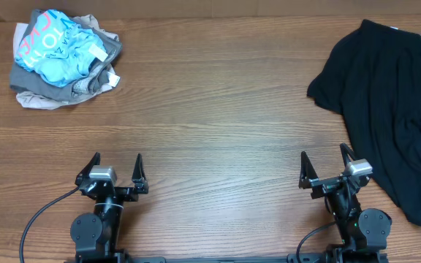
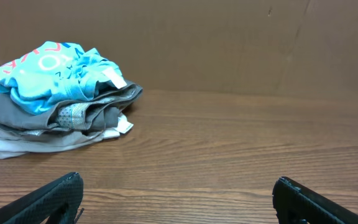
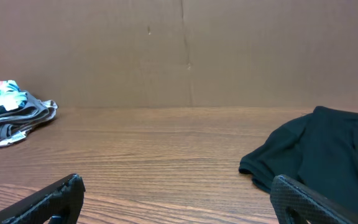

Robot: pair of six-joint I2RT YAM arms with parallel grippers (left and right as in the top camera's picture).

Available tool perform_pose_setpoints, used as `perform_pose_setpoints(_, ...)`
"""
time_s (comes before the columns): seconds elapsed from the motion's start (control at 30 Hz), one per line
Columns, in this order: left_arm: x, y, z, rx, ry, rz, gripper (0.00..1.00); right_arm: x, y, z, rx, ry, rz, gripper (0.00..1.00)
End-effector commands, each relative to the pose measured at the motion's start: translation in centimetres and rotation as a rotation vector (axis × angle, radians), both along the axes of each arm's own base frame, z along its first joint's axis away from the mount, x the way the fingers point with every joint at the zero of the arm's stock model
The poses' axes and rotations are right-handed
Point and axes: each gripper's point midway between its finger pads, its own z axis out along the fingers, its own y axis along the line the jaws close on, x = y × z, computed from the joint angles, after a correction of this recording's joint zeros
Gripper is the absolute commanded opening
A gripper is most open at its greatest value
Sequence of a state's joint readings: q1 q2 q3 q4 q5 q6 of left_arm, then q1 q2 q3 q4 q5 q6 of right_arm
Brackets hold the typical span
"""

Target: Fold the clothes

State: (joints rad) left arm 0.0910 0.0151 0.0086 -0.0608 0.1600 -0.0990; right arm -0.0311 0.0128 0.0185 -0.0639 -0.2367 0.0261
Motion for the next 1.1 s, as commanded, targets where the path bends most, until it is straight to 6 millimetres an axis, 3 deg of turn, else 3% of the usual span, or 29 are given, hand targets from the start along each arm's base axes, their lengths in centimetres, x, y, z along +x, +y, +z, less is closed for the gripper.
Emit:
perform_pose_setpoints(0.0,0.0,0.6,0.3,0.002,-0.015,0.039,1.00,0.0,0.2,-0.1,-0.001,-0.007,0.008,1.00)
perform_pose_setpoints(0.13,0.0,0.7,0.1,0.002,-0.009,0.042,1.00,-0.1,0.3,0.3,0.000,-0.024,0.019,1.00)
perform_pose_setpoints(0.3,0.0,0.6,-0.1,-0.001,0.000,0.038,1.00,-0.6,1.9,0.3,-0.002,-0.024,0.114,1.00)
perform_pose_setpoints(0.43,-0.3,-1.9,1.8,-0.037,-0.067,-0.105,1.00,-0.8,2.3,0.9,0.045,-0.014,0.141,1.00)
perform_pose_setpoints(0.67,-1.0,-1.8,5.9,-0.052,-0.070,-0.099,1.00,-2.3,1.9,6.5,0.069,-0.057,0.112,1.00)
perform_pose_setpoints(0.8,-0.1,-1.8,8.7,-0.037,-0.034,-0.099,1.00,-3.3,0.6,11.1,0.053,-0.089,0.033,1.00)
perform_pose_setpoints(0.93,1.6,-2.0,10.4,-0.046,0.023,-0.122,1.00,-3.2,0.4,13.1,0.019,-0.067,0.016,1.00)
perform_pose_setpoints(1.07,4.1,-2.7,12.7,-0.060,0.080,-0.173,1.00,-1.8,-0.4,13.7,0.022,0.032,-0.027,1.00)
